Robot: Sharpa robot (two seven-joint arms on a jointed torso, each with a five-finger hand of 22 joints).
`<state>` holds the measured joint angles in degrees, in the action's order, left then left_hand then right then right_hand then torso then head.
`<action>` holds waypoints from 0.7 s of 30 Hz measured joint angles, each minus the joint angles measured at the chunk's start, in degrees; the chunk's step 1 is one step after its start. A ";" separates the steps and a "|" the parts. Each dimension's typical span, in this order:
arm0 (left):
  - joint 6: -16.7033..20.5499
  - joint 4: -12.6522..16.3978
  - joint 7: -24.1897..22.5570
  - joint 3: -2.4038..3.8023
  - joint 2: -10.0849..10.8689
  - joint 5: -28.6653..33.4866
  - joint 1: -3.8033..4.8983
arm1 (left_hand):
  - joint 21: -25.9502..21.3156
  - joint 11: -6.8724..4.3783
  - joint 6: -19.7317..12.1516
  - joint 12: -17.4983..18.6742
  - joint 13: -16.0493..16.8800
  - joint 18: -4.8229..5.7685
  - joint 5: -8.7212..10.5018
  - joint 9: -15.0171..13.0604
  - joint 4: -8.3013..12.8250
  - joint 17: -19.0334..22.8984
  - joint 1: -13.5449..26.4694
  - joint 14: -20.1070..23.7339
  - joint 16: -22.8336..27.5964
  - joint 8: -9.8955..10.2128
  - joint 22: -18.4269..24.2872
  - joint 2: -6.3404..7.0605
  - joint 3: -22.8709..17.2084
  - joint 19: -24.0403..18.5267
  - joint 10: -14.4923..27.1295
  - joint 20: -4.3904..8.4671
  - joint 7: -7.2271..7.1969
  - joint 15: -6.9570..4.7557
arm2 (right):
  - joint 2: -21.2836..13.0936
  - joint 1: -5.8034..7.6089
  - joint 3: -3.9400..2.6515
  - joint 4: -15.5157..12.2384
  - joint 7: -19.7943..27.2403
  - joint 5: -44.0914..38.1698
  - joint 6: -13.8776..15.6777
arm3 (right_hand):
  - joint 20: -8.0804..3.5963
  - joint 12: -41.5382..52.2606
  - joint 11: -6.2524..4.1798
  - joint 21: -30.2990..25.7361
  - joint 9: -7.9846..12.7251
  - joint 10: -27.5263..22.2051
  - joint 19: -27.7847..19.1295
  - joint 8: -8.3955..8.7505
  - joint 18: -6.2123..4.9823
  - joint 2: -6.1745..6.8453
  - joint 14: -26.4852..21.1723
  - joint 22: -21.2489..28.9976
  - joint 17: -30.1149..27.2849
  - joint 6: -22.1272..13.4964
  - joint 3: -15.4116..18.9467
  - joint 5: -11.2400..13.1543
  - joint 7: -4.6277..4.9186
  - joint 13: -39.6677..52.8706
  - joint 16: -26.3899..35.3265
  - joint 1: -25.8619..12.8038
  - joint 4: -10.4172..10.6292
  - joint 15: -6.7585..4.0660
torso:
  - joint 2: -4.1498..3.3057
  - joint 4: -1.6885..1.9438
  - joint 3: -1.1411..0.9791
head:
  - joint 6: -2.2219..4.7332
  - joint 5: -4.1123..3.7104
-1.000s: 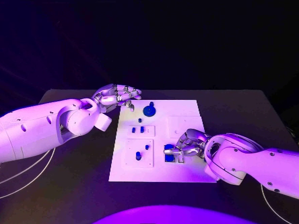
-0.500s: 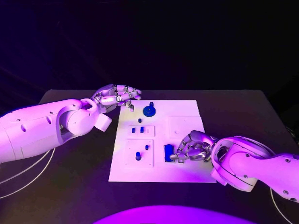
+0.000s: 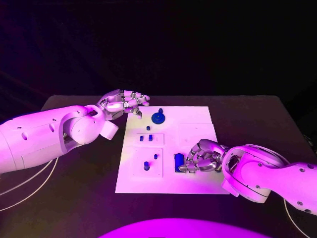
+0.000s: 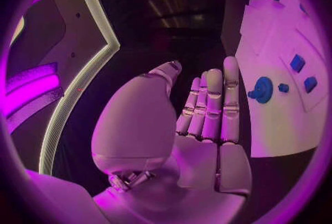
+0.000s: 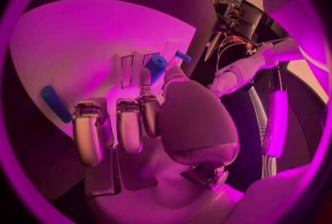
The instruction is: Assemble the parts on the task board
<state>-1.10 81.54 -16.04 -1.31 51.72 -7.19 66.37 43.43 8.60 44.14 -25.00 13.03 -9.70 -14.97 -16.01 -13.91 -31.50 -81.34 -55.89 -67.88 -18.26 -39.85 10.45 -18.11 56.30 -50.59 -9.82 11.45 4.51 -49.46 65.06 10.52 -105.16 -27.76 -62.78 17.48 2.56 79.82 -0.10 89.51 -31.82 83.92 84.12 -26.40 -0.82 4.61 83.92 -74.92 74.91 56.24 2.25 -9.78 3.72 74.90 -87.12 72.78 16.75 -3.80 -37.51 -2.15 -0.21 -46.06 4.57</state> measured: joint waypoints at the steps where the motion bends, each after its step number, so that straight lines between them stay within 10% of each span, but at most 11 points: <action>1: -0.01 0.00 0.01 0.00 0.00 0.00 0.00 | 0.00 0.00 0.00 0.00 0.00 0.00 0.00 0.00 0.00 0.00 0.00 0.00 0.00 0.00 0.00 0.00 0.00 0.00 0.00 0.00 0.00 0.00 | 0.20 -0.04 0.00 0.28 -0.03 -0.02 -0.01 | 0.00 0.00 0.00 0.00 0.00 0.00 0.00 0.00 0.00 0.00 0.00 0.00 0.00 0.00 0.00 -0.01 0.00 0.00 0.00 0.00 0.00 0.00 | -0.01 0.01 0.01 | 0.00 0.00; 21: -0.20 -0.03 0.25 -0.01 0.00 0.00 0.00 | 0.00 0.00 0.00 0.00 0.00 0.00 0.00 -0.01 -0.16 -0.01 0.00 0.00 0.00 0.00 0.00 0.00 0.16 0.00 0.00 0.00 0.00 0.00 | 1.05 -0.85 0.07 1.64 -0.64 -0.56 -0.85 | -0.42 0.22 -0.42 0.23 0.21 0.01 0.00 -0.50 0.00 -1.99 0.00 0.01 0.04 0.86 -2.22 0.28 -0.44 0.04 0.00 0.74 -0.80 -0.42 | 0.03 -0.04 0.03 | -0.21 0.02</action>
<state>-1.30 81.51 -15.79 -1.32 51.72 -7.19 66.37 43.43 8.60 44.14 -25.00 13.03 -9.70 -14.97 -16.02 -14.07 -31.51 -81.34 -55.89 -67.88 -18.26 -39.85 10.45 -17.95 56.30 -50.59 -9.82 11.45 4.51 -48.41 64.21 10.59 -103.52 -28.40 -63.33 16.62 2.15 80.04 -0.52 89.75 -31.61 83.93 84.11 -26.90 -0.82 2.62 83.92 -74.91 74.95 57.11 0.03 -9.51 3.29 74.95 -87.12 73.52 15.95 -4.22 -37.47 -2.19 -0.18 -46.27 4.59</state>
